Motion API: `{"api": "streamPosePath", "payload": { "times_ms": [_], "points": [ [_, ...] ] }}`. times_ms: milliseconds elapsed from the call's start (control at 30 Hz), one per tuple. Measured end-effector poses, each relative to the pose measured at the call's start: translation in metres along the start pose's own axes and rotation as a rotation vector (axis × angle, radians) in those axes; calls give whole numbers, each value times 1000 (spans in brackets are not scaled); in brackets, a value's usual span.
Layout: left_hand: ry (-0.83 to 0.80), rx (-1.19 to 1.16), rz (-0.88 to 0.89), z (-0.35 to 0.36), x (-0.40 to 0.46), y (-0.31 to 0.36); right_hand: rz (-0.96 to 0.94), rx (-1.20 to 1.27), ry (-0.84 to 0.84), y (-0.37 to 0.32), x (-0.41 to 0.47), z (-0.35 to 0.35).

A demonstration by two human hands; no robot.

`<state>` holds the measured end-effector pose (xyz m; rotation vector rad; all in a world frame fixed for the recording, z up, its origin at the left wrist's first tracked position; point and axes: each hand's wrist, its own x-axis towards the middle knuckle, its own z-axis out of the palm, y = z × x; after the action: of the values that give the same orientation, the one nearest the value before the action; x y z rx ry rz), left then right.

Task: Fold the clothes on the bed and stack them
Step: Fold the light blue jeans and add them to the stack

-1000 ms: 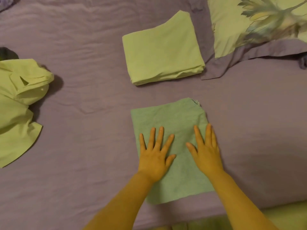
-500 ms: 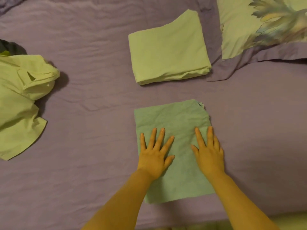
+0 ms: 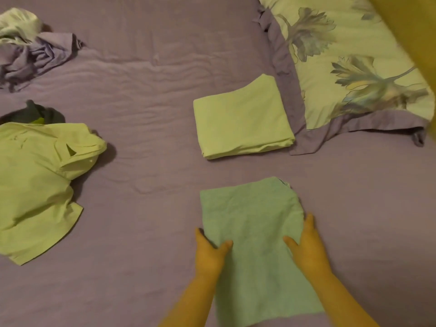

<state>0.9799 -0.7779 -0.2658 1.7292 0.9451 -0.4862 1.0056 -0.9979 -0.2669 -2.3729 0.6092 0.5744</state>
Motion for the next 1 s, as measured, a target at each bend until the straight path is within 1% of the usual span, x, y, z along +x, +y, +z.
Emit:
{"api": "streamPosePath", "payload": {
  "times_ms": [67, 133, 267, 400, 500, 633, 733, 867, 1000],
  "points": [
    [-61, -119, -58, -5, -2, 5, 1, 37, 56, -2, 0, 2],
    [-112, -206, -60, -11, -6, 11, -16, 37, 90, -9, -3, 0],
    [-153, -310, 45, -35, -11, 45, -84, 105, 171, -43, -10, -18],
    [-174, -326, 161, -59, -2, 98, -201, 157, 262, -95, 0, -50],
    [-174, -329, 242, -67, 10, 139, -269, 129, 296, -135, 19, -74],
    [-99, -300, 335, -70, 35, 195, -372, 69, 282, -180, 57, -100],
    [-100, -297, 439, -67, 57, 230, -417, 37, 244, -202, 93, -114],
    [-108, -270, 447, -54, 87, 264, -486, 50, 185, -217, 141, -126],
    [-98, -234, 430, -35, 129, 281, -530, 55, 137, -227, 184, -130]
  ]
}}
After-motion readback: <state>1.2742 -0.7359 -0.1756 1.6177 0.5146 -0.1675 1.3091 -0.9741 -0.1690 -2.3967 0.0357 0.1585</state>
